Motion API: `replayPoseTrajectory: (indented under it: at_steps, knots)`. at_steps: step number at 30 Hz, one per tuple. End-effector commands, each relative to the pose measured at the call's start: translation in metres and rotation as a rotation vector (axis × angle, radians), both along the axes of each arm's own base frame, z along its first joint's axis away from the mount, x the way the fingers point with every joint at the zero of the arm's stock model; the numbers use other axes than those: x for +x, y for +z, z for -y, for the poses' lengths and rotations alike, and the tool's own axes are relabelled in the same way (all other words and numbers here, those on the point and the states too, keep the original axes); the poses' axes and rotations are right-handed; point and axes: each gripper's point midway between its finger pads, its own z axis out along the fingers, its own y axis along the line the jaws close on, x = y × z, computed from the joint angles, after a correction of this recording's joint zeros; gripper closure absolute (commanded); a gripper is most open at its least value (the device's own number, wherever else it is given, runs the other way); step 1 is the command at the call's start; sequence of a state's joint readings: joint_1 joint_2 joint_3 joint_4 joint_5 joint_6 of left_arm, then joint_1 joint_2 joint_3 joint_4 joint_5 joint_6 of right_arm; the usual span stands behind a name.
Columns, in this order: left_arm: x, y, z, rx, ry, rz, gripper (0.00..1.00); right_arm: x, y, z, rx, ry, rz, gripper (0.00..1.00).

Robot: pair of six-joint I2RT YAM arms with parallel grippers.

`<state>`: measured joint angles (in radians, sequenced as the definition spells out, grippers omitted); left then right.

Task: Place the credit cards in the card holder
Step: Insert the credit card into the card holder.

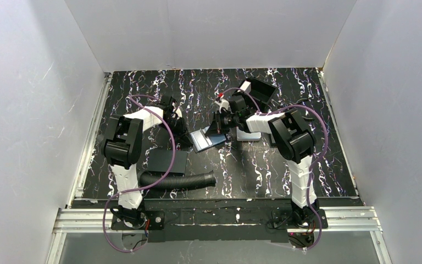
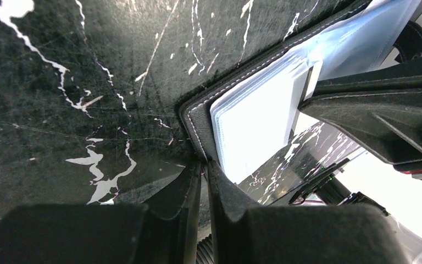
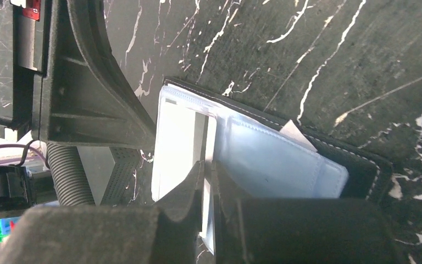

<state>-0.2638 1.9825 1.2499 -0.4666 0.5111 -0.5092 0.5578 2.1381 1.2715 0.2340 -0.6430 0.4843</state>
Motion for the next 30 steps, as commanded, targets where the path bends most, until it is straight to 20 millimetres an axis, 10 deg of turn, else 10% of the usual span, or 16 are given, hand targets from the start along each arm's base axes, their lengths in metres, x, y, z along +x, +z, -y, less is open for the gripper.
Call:
replayPoseTrajectory:
  at_steps: [1, 12, 30]
  knots:
    - [0.005, -0.018, -0.009, 0.073, -0.009, 0.017, 0.91, -0.008, 0.005, -0.016, 0.026, 0.031, -0.011, 0.89]
    - [0.006, -0.013, -0.003, 0.058, -0.004, 0.030, 0.91, -0.012, 0.010, -0.024, 0.072, -0.249, -0.182, 0.94]
    - [0.009, -0.007, -0.008, 0.104, -0.033, 0.059, 0.89, -0.054, 0.017, -0.042, 0.074, -0.108, -0.124, 0.84]
